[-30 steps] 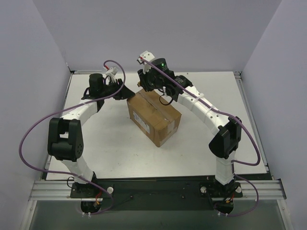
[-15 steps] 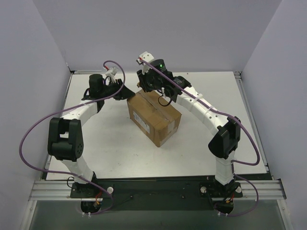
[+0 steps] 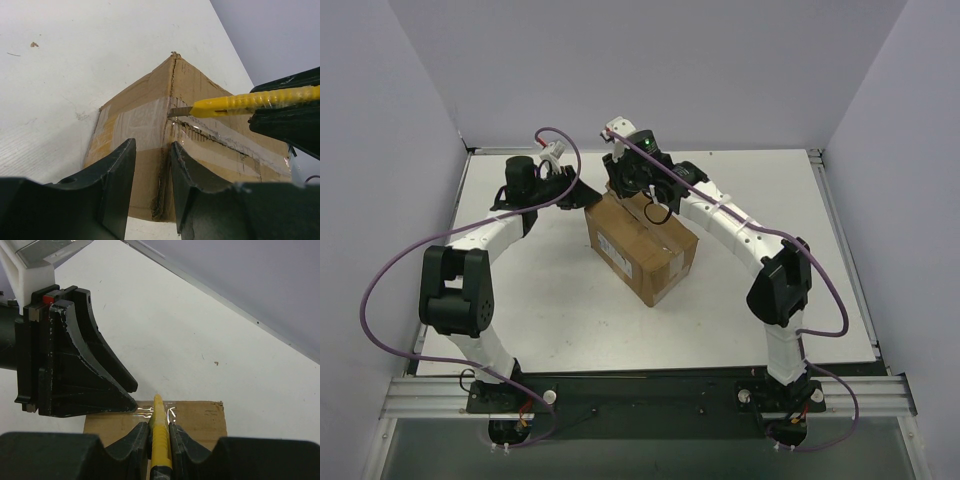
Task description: Unpack the express box
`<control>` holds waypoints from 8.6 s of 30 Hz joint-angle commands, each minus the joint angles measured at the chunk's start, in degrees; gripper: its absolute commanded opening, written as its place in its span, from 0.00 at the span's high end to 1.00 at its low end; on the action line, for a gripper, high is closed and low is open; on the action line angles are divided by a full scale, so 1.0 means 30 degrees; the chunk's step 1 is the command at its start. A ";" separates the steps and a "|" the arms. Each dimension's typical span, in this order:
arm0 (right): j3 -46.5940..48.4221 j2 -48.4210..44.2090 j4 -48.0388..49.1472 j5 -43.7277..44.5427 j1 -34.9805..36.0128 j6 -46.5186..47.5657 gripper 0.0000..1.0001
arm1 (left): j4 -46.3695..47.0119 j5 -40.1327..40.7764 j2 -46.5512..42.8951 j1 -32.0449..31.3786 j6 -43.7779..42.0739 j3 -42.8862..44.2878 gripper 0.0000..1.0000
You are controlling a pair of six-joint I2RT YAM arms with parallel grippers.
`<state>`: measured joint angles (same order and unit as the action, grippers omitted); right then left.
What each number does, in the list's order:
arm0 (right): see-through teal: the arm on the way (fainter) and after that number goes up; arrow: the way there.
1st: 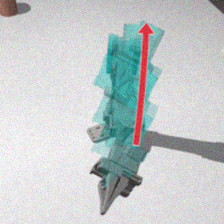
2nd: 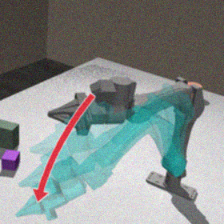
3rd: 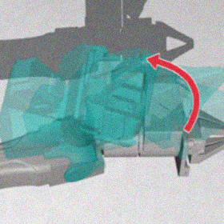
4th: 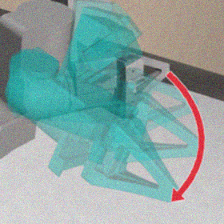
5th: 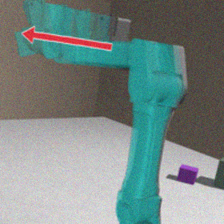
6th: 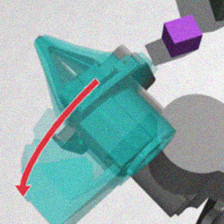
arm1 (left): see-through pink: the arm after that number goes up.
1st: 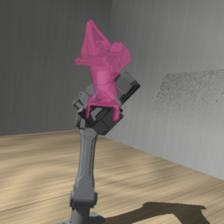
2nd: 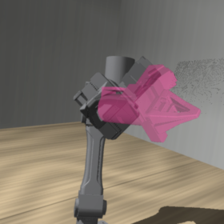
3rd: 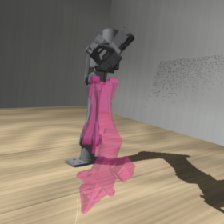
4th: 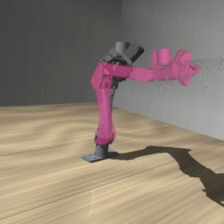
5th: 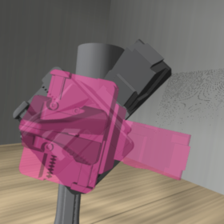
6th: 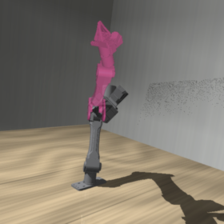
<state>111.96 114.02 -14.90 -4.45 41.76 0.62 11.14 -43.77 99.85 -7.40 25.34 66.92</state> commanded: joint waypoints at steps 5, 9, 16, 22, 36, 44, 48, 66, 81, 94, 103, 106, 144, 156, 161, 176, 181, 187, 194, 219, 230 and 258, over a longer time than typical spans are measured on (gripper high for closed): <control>0.0238 -0.0300 -0.0920 0.0428 0.0289 -0.0003 1.00 | -0.0958 0.0497 0.0026 -0.0024 -0.0420 -0.0567 0.57; 0.0121 -0.0651 -0.1480 0.0545 0.0290 0.0261 1.00 | -0.0958 0.0527 0.0172 -0.0024 -0.0304 -0.0508 0.57; -0.0493 -0.1237 -0.2300 0.1102 0.0348 0.0261 1.00 | -0.0724 0.0761 0.0319 0.0005 -0.0098 -0.0537 0.58; -0.0992 -0.1765 -0.2827 0.1131 0.0319 0.0203 1.00 | -0.0724 0.0966 0.0319 -0.0053 -0.0069 -0.0596 0.61; -0.1549 -0.2643 -0.2975 0.2185 0.0670 -0.0207 1.00 | -0.0548 0.1172 0.0143 -0.0316 -0.0010 -0.0860 0.63; -0.1724 -0.2849 -0.3062 0.2538 0.0905 -0.0208 1.00 | -0.0577 0.1288 -0.0032 -0.0346 0.0048 -0.1035 0.66; -0.1608 -0.2908 -0.3355 0.2625 0.1109 -0.0735 1.00 | -0.0490 0.1640 -0.0120 -0.0346 0.0195 -0.1152 0.70; -0.2955 -0.3991 -0.4174 0.2713 0.1608 -0.0735 1.00 | -0.0255 0.2050 -0.0413 -0.0346 0.0517 -0.1534 0.88; -0.3571 -0.5164 -0.5200 0.2128 0.1959 -0.0706 1.00 | -0.0254 0.2460 -0.0677 0.0005 0.0488 -0.1475 1.00; -0.3863 -0.5925 -0.6081 0.2069 0.2312 0.0406 1.00 | 0.1694 0.1412 -0.1875 0.1527 0.1072 -0.2029 0.98; -0.3747 -0.5867 -0.6021 -0.0478 0.2311 0.1960 1.00 | 0.9209 -0.4072 -0.2931 0.1091 0.5381 -0.3408 0.68; -0.3455 -0.5663 -0.6050 -0.1357 0.2311 0.2224 1.00 | 0.6960 -0.3431 -0.3371 0.0358 0.3341 -0.3438 0.66; -0.5065 -0.6541 -0.6021 -0.0920 0.2077 0.1492 1.00 | 0.2734 0.1493 -0.3577 -0.2192 0.1544 -0.5752 1.00; -0.4889 -0.7301 -0.7661 -0.0422 0.1931 0.1228 1.00 | 0.2118 0.2225 -0.3578 -0.2105 0.0841 -0.5723 1.00; -0.5065 -0.7683 -0.8247 -0.0275 0.1930 0.0965 1.00 | 0.1914 0.2489 -0.3548 -0.2104 0.0693 -0.5694 1.00; -0.6734 -0.9118 -0.8892 -0.0363 0.1637 0.0378 1.00 | 0.1532 0.2841 -0.3431 -0.1606 0.0195 -0.5577 1.00; -0.7436 -0.9851 -0.9214 -0.0421 0.1346 0.0320 1.00 | 0.1356 0.2841 -0.3227 -0.1547 0.0019 -0.5430 1.00; -0.7936 -1.0495 -0.9507 -0.0744 0.0964 0.0232 1.00 | 0.1093 0.2871 -0.3021 -0.1460 -0.0215 -0.5196 1.00; -0.8374 -1.1431 -1.0386 -0.1066 0.0379 0.0319 1.00 | 0.0946 0.2929 -0.2904 -0.1460 -0.0449 -0.5137 1.00; -1.1363 -1.4480 -1.1734 -0.2208 -0.1702 0.1696 1.00 | 0.0419 0.3047 -0.2347 -0.1489 -0.1416 -0.4668 1.00; -1.1890 -1.5533 -1.2817 -0.2443 -0.2492 0.1989 1.00 | 0.0243 0.3076 -0.2142 -0.1489 -0.1651 -0.4464 1.00; -1.1217 -1.1903 -0.8929 -0.3555 -0.4574 0.2254 1.00 | -0.8328 0.1816 -0.7060 0.2320 -0.7794 -0.2236 0.79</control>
<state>75.31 76.16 -45.80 -12.78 28.05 7.77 1.06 -39.31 82.78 0.16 15.11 62.04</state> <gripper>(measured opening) 0.191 0.212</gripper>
